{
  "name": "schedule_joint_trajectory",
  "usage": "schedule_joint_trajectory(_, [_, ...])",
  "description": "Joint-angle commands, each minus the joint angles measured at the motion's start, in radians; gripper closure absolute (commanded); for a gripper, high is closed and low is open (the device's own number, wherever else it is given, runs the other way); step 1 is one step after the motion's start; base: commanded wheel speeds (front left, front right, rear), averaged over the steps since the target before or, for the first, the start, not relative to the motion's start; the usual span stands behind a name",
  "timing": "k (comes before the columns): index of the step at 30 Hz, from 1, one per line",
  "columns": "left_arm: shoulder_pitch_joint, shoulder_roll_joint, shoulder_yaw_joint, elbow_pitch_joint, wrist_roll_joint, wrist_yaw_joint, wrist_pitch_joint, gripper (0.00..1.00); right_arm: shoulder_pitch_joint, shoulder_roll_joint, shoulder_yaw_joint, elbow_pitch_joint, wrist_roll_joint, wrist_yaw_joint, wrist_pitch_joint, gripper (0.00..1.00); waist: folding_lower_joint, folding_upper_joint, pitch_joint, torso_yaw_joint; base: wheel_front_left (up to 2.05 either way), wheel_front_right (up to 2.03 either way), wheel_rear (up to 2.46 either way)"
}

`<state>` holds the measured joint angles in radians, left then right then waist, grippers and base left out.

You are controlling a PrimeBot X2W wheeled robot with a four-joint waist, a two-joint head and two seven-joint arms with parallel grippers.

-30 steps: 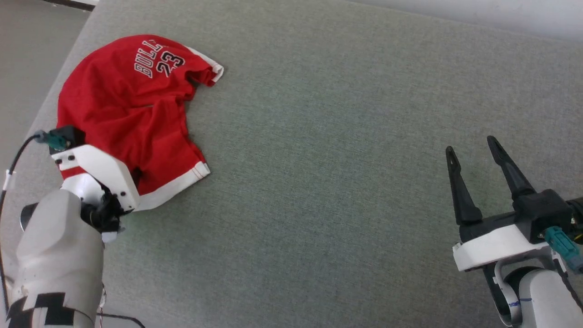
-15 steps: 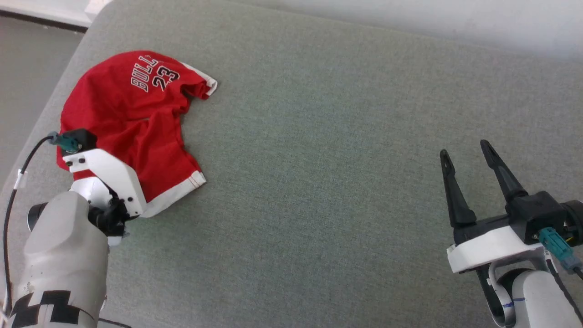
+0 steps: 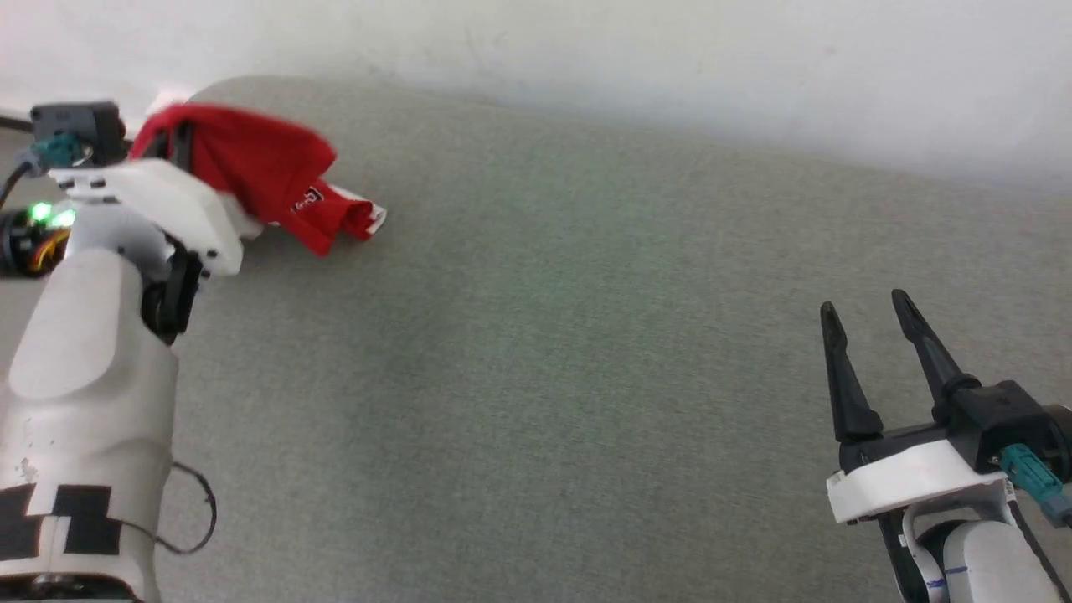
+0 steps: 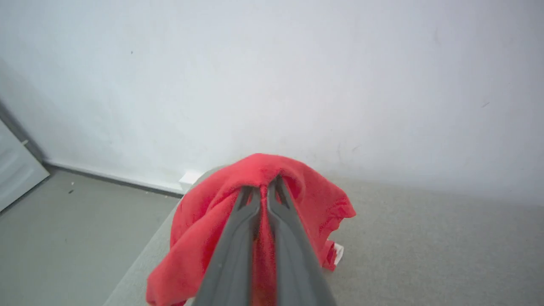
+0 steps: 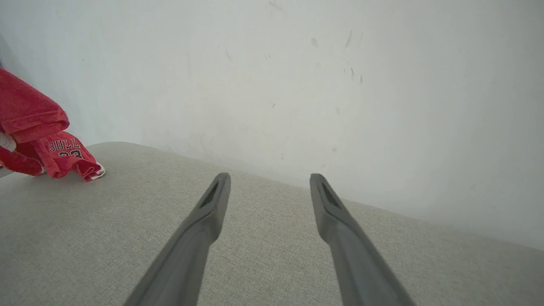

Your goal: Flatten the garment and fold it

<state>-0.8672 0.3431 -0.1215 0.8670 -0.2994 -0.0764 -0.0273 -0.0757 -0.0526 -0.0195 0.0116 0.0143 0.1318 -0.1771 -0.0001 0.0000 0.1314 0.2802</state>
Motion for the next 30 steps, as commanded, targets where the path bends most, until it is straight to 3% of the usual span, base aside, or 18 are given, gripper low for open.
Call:
schedule_joint_trajectory(1, [-0.016, -0.020, -0.011, -0.033, 0.010, 0.012, -0.027, 1.00, 0.013, 0.002, -0.005, 0.003, 0.011, -0.001, -0.006, 0.00, 0.0001, 0.0000, -0.038, -0.048, 0.00, 0.00, 0.00])
schedule_joint_trajectory(8, [-0.014, -0.093, -0.049, -0.199, 0.009, 0.009, -0.095, 1.00, 0.035, 0.002, -0.016, 0.006, 0.028, -0.001, -0.007, 0.00, 0.0001, 0.0000, -0.074, -0.120, 0.00, 0.00, 0.00])
schedule_joint_trajectory(14, [0.040, -0.193, -0.090, -0.369, -0.048, -0.016, -0.082, 1.00, 0.056, 0.002, -0.019, 0.007, 0.054, -0.001, -0.006, 0.00, 0.0001, 0.0000, -0.083, -0.200, 0.00, 0.00, 0.00])
schedule_joint_trajectory(21, [0.212, -0.273, -0.219, -0.532, -0.089, -0.023, -0.043, 1.00, 0.068, 0.002, -0.035, 0.006, 0.064, -0.001, -0.010, 0.00, 0.0001, 0.0000, -0.076, -0.281, 0.00, 0.00, 0.00])
schedule_joint_trajectory(30, [0.660, -0.289, -0.339, -0.514, -0.158, 0.072, -0.011, 1.00, 0.077, 0.002, -0.027, 0.015, 0.078, -0.001, -0.019, 0.00, 0.0001, 0.0000, -0.071, -0.343, 0.00, 0.00, 0.00])
